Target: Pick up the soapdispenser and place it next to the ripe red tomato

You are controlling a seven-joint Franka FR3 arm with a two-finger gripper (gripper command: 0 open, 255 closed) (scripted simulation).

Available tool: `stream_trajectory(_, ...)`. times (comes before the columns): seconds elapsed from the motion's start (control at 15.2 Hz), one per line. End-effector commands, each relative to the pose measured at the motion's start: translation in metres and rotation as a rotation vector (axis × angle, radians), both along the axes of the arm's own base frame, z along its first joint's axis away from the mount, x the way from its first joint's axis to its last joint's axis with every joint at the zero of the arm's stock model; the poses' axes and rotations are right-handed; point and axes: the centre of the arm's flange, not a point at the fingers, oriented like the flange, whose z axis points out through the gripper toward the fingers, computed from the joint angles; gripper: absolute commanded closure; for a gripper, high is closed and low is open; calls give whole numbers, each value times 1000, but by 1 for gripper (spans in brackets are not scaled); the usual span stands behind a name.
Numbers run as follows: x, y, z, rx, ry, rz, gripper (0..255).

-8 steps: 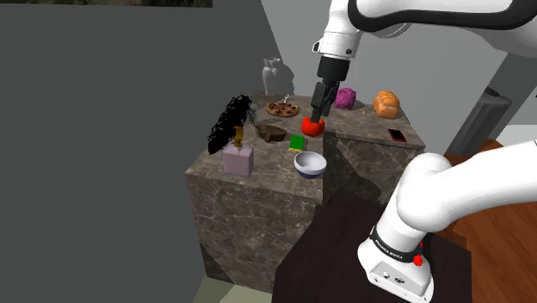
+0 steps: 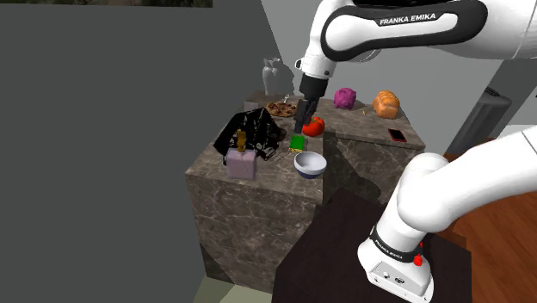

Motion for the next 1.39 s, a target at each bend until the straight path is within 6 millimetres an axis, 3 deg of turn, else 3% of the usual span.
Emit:
stream_trajectory(0.0,18,0,-16,-6,-24,22,0)
stream_trajectory(1.32,208,10,-171,-61,-219,241,0)
